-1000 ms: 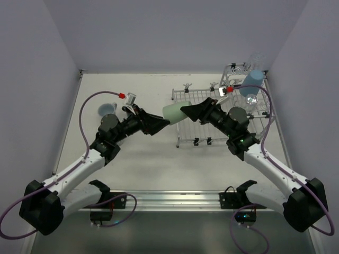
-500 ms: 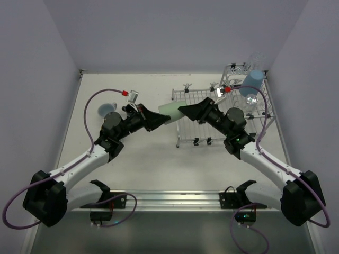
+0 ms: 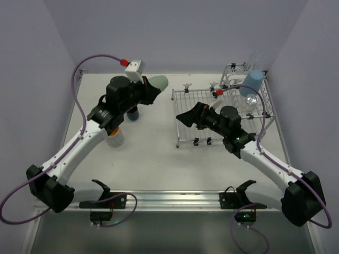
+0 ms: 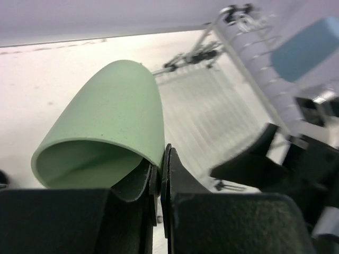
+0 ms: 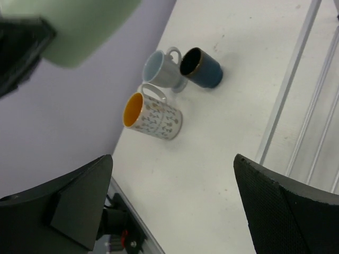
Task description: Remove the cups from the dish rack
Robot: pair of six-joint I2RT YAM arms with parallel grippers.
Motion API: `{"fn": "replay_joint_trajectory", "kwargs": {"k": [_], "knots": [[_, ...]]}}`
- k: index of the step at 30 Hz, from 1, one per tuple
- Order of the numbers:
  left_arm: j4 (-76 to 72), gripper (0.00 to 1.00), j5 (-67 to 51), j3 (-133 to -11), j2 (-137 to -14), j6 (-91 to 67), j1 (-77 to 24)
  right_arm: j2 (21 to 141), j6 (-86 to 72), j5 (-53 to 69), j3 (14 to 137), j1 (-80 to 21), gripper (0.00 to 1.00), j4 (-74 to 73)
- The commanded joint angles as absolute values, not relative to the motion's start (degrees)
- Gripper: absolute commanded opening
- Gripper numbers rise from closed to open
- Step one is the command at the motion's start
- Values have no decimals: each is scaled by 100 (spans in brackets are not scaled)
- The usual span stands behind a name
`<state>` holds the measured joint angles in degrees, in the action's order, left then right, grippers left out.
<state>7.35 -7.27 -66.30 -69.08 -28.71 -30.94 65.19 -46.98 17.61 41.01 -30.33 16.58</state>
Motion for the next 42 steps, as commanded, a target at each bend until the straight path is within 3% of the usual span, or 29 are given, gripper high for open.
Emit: {"fn": "replay_joint_trajectory", "kwargs": {"k": [1,8,16,37,42], "knots": [[3141,0,474,-7872,-7943,-1636,-3050,6144,-3877,1336,4526,-3032,99,680],[4368,0,984,-9544,-10262,-1073,-3041,5748,-3367,906,4412,-3041,99,62],[4613,0,1055,-10518,-11555,-1037,-2927,5546,-3226,870,4210,-3041,99,53],[5563,0,967,-11364,-12269,-703,-2944,5484,-3278,1046,4192,-3041,99,211],[5783,9,967,-11522,-12375,-615,-2953,5476,-3287,1064,4166,-3041,99,229]]}}
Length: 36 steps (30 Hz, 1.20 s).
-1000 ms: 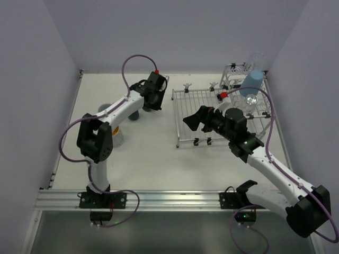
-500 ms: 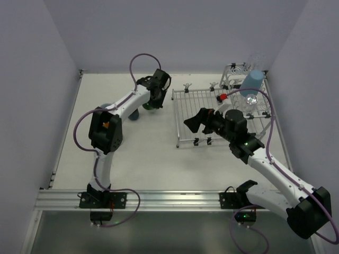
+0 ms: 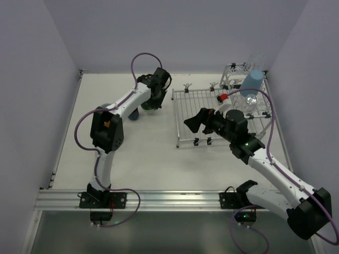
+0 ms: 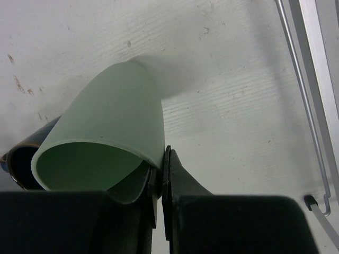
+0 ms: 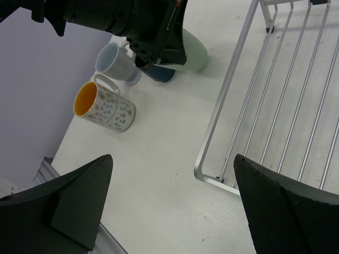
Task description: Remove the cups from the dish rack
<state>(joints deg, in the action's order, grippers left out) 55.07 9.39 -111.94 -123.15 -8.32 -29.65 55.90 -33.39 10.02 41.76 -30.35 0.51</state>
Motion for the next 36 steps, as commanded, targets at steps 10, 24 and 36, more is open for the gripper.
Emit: {"fn": "replay_joint_trajectory", "kwargs": {"k": [10,24,36], "knots": [[5933,16,633,-11628,-12524,-457,-3006,5484,-3296,1046,4166,-3032,99,220],[5810,45,782,-11716,-12516,-492,-3032,5405,-3305,984,4105,-3041,99,290],[5107,100,1098,-11330,-11594,-756,-3024,5273,-3243,914,4201,-3041,99,176]]}}
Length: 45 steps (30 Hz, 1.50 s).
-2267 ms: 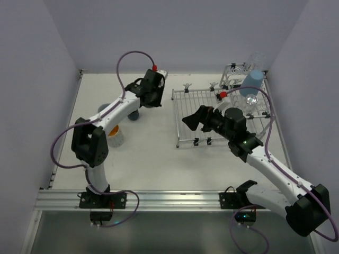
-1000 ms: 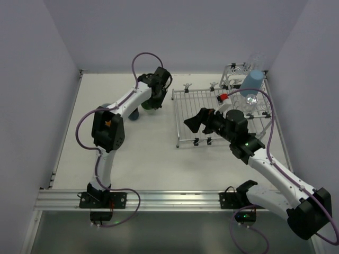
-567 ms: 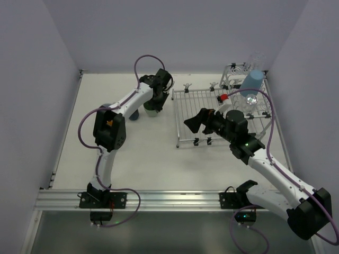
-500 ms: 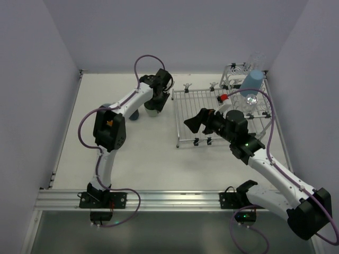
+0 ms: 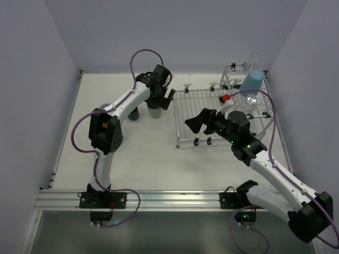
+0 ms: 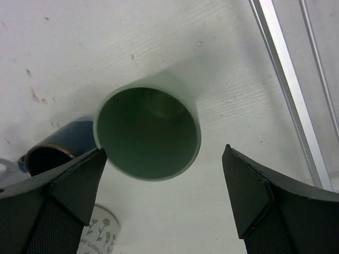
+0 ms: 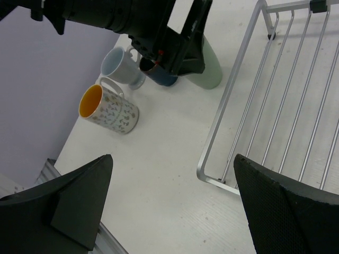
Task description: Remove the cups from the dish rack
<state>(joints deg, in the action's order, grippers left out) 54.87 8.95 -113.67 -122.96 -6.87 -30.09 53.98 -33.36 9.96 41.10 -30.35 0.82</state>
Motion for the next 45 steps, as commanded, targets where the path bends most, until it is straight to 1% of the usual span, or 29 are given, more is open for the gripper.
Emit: {"fn": "replay_joint_trajectory", "kwargs": {"k": [1,4,5,7,8,9,10,11,15,16,18,19,20,21,23,24,27,29,30,31,33,39,45], "knots": [[5072,100,1220,-11286,-11506,-799,-3023,5273,-3243,914,4219,-3041,99,158],[4739,100,1458,-11075,-11041,-922,-3023,5238,-3200,870,4367,-3041,99,79],[4624,100,1494,-10996,-10691,-966,-3023,5230,-3173,861,4438,-3041,99,18],[4030,100,1468,-10540,-10224,-1046,-3032,5195,-3094,809,4622,-3041,99,-157],[3799,100,1424,-10329,-9682,-1072,-3032,5194,-3059,800,4832,-3041,99,-289],[3579,100,1363,-9918,-9424,-1142,-3032,5194,-3024,782,4947,-3041,99,-368],[3160,100,1171,-9697,-9135,-1186,-3032,5194,-2928,721,5235,-3041,99,-447],[2955,100,995,-9468,-8584,-1213,-3032,5203,-2892,677,5386,-3032,99,-622],[2199,100,125,-8378,-7438,-1458,-3041,5299,-2708,677,6177,-3050,99,-931],[1928,100,-242,-7880,-7218,-1529,-3041,5361,-2655,651,6562,-3050,99,-1027],[1706,100,-631,-7385,-6655,-1652,-3041,5554,-2488,344,6994,-3050,99,-1466],[1609,100,-903,-7174,-6479,-1678,-3041,5616,-2252,143,7440,-3050,99,-1642],[1574,100,-1027,-6719,-6138,-1705,-3041,5712,-2128,-94,7653,-3050,99,-2026],[1556,100,-1133,-6532,-5987,-1670,-3041,5739,-2023,-767,7821,-3041,99,-2196],[1538,100,-1257,-5972,-5512,-1652,-3041,5765,-1645,-1595,8190,-3024,99,-2529],[1477,100,-1318,-5802,-5372,-1609,-3041,5792,-1400,-2374,8357,-2989,99,-2627],[1328,100,-1380,-5318,-4949,-1450,-3041,5888,-1117,-3293,8472,-2638,99,-2777],[1213,100,-1520,-5151,-4773,-1433,-3041,5950,-1090,-3471,8639,-2357,99,-3128],[1126,100,-1677,-5029,-4746,-1450,-3032,5985,-1090,-3759,8709,-2312,99,-3277],[1090,100,-1722,-4975,-4694,-1485,-3041,5977,-1116,-3892,8736,-2251,99,-3644],[1002,100,-1845,-4852,-4650,-1521,-3041,5898,-1448,-4008,8623,-2136,99,-4024],[1213,100,-1557,-4922,-4544,-1424,-3278,5564,-2117,-3165,7447,-1688,99,-4210],[1213,100,-1512,-4860,-4421,-1415,-3437,5853,-2128,-2892,7269,-1301,99,-4123]]}}
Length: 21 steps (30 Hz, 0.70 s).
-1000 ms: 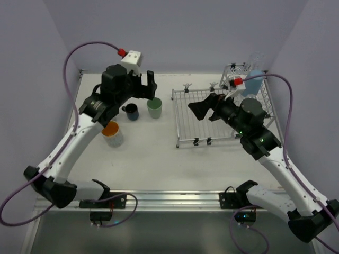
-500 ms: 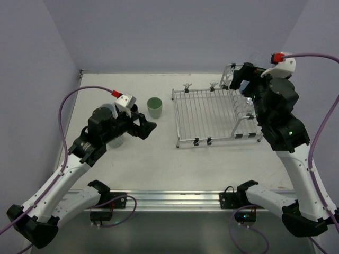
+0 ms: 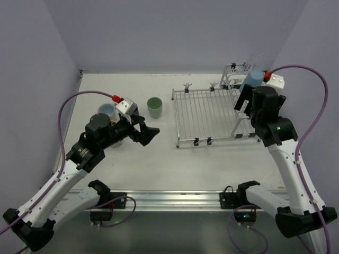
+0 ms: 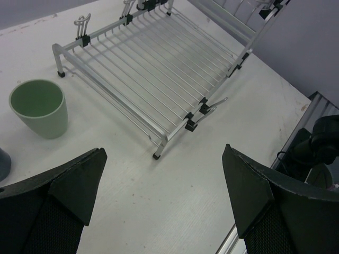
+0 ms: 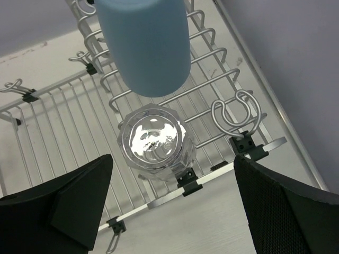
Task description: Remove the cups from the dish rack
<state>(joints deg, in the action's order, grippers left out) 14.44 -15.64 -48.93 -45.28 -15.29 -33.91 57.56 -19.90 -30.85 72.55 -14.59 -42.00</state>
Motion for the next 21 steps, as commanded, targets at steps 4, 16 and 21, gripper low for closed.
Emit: {"fn": "replay_joint_trajectory", "kwargs": {"k": [4,16,21], "knots": [[1195,100,-1512,-4843,-4412,-1415,-3437,5932,-1969,-2540,7338,-1204,99,-3683],[1213,100,-1538,-4843,-4597,-1406,-3428,6565,-1837,-2496,7488,-1046,89,-3437],[1213,100,-1564,-4843,-4640,-1389,-3428,6697,-1775,-2725,7524,-1028,79,-3384]]}}
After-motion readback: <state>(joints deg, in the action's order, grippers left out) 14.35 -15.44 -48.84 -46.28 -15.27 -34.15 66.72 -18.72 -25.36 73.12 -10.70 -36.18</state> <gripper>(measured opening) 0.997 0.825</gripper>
